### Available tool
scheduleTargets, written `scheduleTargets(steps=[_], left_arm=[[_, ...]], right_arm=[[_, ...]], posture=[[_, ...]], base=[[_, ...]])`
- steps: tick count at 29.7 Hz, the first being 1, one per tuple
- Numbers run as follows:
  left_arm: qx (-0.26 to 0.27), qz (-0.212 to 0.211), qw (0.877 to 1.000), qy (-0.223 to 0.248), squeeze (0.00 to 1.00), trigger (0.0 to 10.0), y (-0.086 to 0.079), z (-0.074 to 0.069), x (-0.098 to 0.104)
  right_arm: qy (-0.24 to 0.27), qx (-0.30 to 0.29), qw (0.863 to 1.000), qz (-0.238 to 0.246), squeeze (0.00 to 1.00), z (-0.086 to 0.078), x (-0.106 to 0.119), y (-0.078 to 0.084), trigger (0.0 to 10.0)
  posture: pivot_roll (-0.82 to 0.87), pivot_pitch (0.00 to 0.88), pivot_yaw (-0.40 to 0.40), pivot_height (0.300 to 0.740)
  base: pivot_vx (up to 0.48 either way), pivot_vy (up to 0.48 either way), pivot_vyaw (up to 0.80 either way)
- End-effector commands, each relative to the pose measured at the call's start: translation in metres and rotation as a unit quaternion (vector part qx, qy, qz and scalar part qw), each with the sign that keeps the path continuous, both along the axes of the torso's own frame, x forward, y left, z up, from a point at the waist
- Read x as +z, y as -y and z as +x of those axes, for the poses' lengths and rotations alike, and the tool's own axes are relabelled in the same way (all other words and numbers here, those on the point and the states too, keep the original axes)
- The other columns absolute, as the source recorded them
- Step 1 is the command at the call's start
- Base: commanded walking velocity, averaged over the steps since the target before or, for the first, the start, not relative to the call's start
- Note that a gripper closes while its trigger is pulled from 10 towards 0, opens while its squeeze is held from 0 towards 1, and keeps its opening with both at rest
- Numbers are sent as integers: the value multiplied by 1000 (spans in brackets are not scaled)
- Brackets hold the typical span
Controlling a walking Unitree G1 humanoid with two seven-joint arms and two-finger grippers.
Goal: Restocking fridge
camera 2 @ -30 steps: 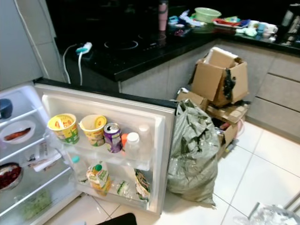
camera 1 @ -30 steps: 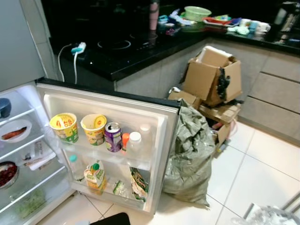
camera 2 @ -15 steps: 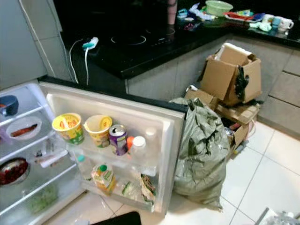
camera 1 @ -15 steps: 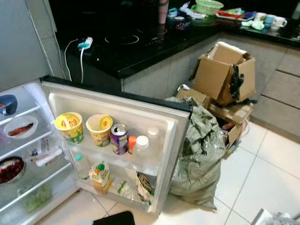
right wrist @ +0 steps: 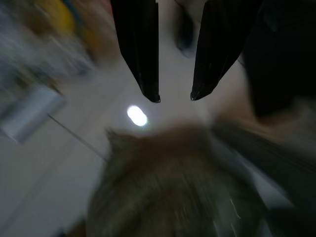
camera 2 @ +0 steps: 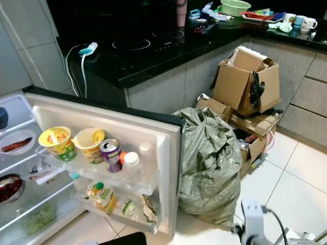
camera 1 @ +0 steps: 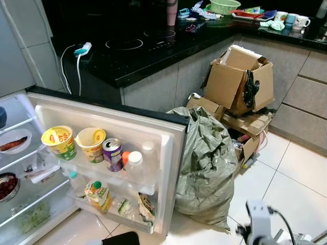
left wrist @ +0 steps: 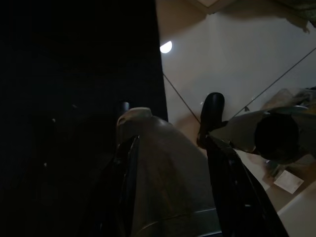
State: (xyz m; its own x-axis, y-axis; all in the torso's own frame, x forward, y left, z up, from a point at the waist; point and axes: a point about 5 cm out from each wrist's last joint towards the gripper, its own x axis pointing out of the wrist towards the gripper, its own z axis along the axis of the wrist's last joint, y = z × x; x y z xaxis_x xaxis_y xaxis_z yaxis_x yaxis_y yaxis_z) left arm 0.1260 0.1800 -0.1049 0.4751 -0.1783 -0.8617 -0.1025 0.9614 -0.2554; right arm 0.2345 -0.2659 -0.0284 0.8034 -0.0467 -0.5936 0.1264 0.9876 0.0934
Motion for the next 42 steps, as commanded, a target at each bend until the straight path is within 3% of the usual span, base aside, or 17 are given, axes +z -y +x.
scheduleTargets(steps=[1,3,4,11,14,16,20,27,28,29,30,31,32,35,38,42], left_arm=[[5,2,1000,-13,0,10000,-3,-6,-2],[4,1,1000,-13,0,10000,-2,-7,-2],[3,2,1000,-15,0,10000,-2,-8,-2],[2,2,1000,-17,0,10000,-2,-9,-3],[2,3,1000,-18,0,10000,-3,-10,-3],[2,4,1000,-18,0,10000,-3,-10,-3],[1,5,1000,-20,0,10000,-5,-11,-3],[2,6,1000,-24,0,10000,-5,-13,-4],[3,6,1000,-25,0,10000,-5,-14,-4],[3,6,1000,-25,0,10000,-5,-14,-4],[3,5,1000,-26,0,10000,-4,-15,-4],[3,5,1000,-26,0,10000,-4,-15,-4],[4,5,1000,-27,0,10000,-3,-15,-5],[4,4,1000,-27,0,10000,-2,-15,-5],[4,3,1000,-28,0,10000,-2,-16,-5],[4,3,1000,-27,0,10000,-2,-15,-5]], right_arm=[[43,-17,998,34,0,9,10,2,10000],[82,-15,993,85,0,20,19,-1,10000],[127,3,983,132,0,33,32,-6,10000],[202,47,960,187,0,54,57,-11,10000],[232,120,937,230,0,63,70,-25,10000],[234,144,932,235,0,64,71,-30,10000],[233,241,904,264,0,63,74,-51,10000],[224,347,864,288,0,59,79,-74,10000],[207,386,853,283,0,56,77,-83,10000],[207,386,853,283,0,56,77,-83,10000],[192,424,838,286,0,52,76,-92,10000],[192,424,838,286,0,52,76,-92,10000],[182,450,823,295,0,48,76,-98,10000],[171,484,801,309,0,43,77,-107,10000],[166,500,789,315,0,40,78,-112,10000],[163,508,786,313,0,39,78,-116,10000]], posture=[[-42,0,-8,740],[-42,0,-8,740],[-41,0,-8,740],[-41,0,-9,740],[-40,0,-9,740],[-38,0,-9,740],[-39,0,-8,740],[-39,0,-6,740],[-41,0,-8,740],[-41,0,-8,740],[-41,0,-9,740],[-41,0,-9,740],[-41,0,-9,740],[-41,0,-9,740],[-41,0,-9,740],[-41,0,-9,740]], base=[[0,0,0],[0,0,0],[0,0,0],[0,0,0],[0,0,0],[0,0,0],[0,0,0],[0,0,0],[0,0,0],[0,0,0],[0,0,0],[0,0,0],[0,0,0],[0,0,0],[0,0,0],[0,0,0]])
